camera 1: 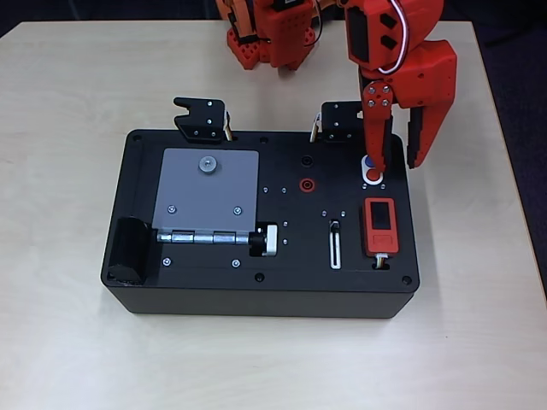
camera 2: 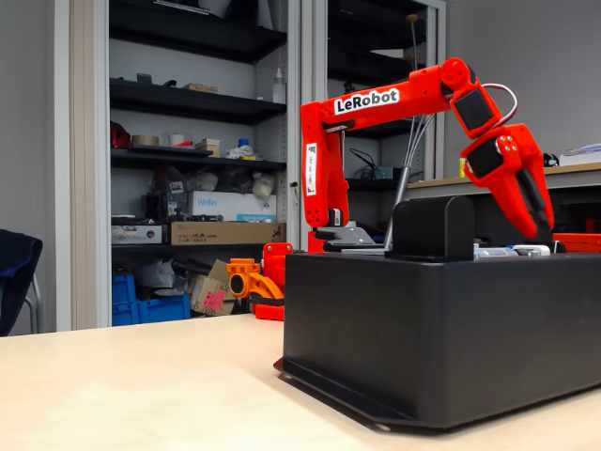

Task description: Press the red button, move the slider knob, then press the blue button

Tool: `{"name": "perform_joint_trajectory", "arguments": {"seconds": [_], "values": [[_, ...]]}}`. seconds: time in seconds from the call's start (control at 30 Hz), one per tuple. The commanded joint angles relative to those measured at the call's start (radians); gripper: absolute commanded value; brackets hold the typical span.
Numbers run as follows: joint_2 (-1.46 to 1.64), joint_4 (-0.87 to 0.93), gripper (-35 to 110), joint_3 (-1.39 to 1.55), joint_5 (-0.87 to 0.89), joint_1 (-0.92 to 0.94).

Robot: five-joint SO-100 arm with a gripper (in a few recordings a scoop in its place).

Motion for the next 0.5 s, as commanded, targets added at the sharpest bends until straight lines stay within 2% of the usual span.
{"name": "perform_joint_trajectory", "arguments": {"seconds": [0.0,0.47], "values": [[0.063,-0.011,10,0.014,-0.006,-0.002],[0.086,-0.071,10,0.077,-0.021,0.020]]}}
